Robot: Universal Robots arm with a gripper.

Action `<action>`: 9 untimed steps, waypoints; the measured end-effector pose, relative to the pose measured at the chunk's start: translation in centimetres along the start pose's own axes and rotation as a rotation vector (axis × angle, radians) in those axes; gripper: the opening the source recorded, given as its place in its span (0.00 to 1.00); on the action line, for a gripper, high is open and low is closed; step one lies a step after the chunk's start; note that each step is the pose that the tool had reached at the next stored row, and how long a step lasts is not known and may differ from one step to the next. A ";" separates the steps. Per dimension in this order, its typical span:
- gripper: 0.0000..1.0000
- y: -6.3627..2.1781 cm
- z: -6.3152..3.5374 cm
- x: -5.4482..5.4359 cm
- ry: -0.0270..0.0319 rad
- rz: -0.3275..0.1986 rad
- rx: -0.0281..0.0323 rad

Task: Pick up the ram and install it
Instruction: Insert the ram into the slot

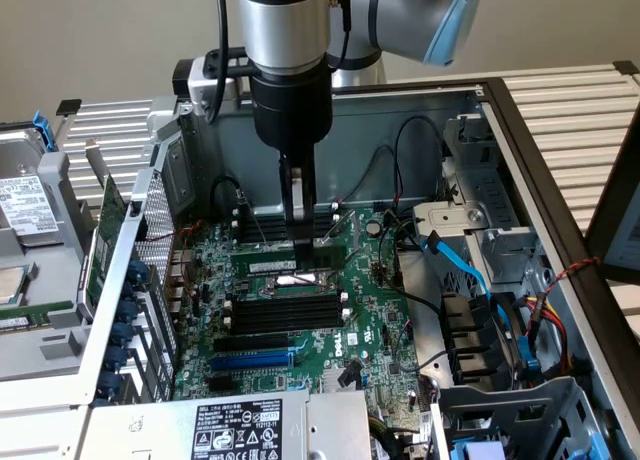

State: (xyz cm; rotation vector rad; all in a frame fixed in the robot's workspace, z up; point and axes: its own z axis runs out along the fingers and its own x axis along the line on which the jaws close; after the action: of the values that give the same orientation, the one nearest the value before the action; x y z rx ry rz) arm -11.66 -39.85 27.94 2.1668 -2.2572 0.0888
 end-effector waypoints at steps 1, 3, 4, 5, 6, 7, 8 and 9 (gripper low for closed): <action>0.12 0.01 0.11 0.0 0.0001 0.000 0.0000; 0.12 0.05 0.43 0.0 0.0002 0.000 0.0000; 0.12 0.08 0.61 0.0 0.0002 0.000 0.0000; 0.12 0.10 0.79 0.0 0.0002 0.000 0.0000; 0.12 0.12 0.97 0.0 0.0004 0.000 -0.0001; 0.12 0.15 1.15 0.0 0.0004 0.000 0.0000; 0.12 0.19 1.34 -0.1 0.0008 0.000 0.0000; 0.12 0.22 1.51 -0.1 0.0011 0.000 0.0000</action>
State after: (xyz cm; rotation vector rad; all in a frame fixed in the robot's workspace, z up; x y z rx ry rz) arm -11.83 -39.85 26.42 2.1660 -2.2568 0.0899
